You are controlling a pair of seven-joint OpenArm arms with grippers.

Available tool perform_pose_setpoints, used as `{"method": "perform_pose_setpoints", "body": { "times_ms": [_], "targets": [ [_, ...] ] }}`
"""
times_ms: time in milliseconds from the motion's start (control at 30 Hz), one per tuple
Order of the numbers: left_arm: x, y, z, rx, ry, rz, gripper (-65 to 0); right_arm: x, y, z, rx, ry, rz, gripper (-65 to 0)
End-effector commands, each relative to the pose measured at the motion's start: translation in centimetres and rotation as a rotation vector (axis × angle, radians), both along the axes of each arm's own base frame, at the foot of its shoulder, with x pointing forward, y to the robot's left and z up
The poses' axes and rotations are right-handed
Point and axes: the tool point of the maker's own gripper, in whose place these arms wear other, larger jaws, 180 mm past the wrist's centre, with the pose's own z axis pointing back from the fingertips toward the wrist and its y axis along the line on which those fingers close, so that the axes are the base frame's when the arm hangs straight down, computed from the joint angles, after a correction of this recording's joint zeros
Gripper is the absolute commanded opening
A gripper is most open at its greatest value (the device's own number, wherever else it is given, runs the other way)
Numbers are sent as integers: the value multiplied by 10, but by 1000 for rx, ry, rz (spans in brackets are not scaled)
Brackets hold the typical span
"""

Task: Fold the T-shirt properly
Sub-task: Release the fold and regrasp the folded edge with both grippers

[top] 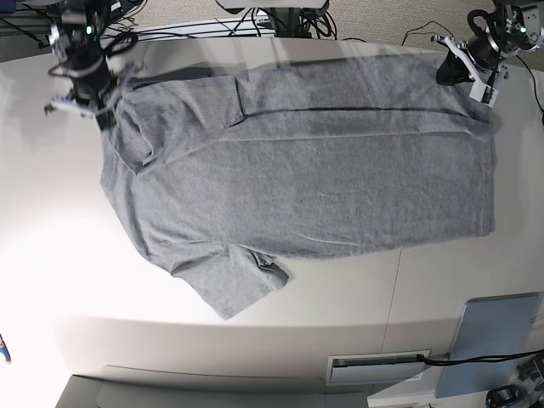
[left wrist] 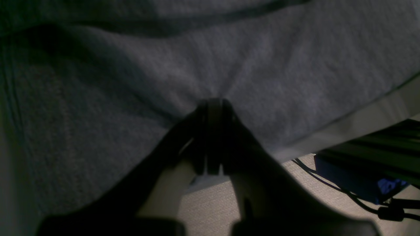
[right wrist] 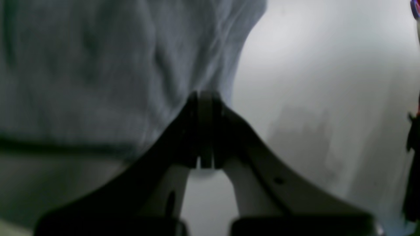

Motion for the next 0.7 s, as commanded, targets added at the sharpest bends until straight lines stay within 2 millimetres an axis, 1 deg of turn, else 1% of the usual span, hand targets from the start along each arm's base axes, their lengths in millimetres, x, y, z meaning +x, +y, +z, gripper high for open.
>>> {"method": "perform_pose_setpoints", "body": {
  "times_ms": [0,67,133,200,267,333,533,667],
  "targets": [
    [3,3,6,9,-16,-7,-650,9,-9,6,-24,-28,-9,-650],
    [3,4,6,8,-17,-7,-650,17,-18,0,-31,-26,-34,-650],
    [3,4,6,8,-18,-7,-650,22,-27,-8,-36,-13,-56,-650],
    [3,4,6,9,-17,-7,-650,17,-33,-20,-39,35,-71,-650],
    [3,3,6,8,-17,-8,-650,6,-38,-33,-45,105,-75,-650],
    [3,3,6,7,-18,-11,-650,-6,-41,-42,-55,159,-85,-650],
    [2,3,6,7,-16,-15,-650,-42,-42,-56,-70,241,-76,-650],
    [2,3,7,8,-16,-19,-650,-66,-48,-62,-118,282,-72,-650]
  ]
}}
